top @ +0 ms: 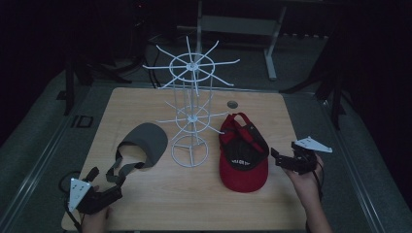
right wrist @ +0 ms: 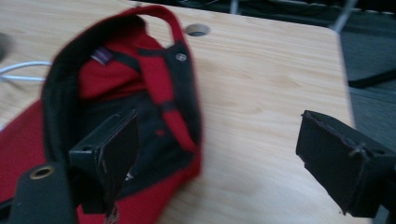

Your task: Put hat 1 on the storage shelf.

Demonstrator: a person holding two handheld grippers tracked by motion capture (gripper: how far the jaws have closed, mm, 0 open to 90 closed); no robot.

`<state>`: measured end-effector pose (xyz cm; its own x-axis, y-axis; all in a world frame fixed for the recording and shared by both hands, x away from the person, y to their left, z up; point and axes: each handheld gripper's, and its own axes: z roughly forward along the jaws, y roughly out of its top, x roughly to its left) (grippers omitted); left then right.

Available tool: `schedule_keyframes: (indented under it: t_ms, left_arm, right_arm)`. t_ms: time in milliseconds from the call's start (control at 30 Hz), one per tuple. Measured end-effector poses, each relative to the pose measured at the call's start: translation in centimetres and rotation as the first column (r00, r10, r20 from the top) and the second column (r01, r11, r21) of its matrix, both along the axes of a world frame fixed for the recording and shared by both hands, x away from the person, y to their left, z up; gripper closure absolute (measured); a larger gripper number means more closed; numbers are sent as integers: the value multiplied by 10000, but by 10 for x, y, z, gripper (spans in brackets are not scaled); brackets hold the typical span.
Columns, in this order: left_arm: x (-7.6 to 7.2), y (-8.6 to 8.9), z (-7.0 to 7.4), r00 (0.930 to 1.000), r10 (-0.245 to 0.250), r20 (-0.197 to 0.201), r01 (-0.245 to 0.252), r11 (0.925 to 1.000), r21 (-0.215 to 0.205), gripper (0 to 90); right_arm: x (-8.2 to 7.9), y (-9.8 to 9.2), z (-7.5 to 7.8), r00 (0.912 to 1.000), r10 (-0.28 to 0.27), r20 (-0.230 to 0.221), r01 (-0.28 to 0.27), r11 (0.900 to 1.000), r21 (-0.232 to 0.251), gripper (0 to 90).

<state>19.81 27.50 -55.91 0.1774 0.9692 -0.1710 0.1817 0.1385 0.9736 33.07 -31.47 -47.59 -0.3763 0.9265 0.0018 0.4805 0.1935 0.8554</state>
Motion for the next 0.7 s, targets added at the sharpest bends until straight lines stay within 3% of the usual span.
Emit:
schedule_keyframes:
  t_ms: [433, 533, 700]
  left_arm:
    - [1, 1, 0, 9994, -293, -164, 291, 9995, -121, 17]
    - [1, 0, 0, 9993, -336, -142, 334, 9994, -117, 17]
    - [-1, -2, 2, 9989, -453, -80, 452, 9990, -43, 17]
  right_arm:
    - [41, 40, -7, 9956, 939, -12, -938, 9946, -443, 215]
    - [54, 47, -15, 9926, 1183, -254, -1198, 9906, -662, 224]
    - [66, 55, -31, 9917, 1129, -613, -1190, 9870, -1079, 213]
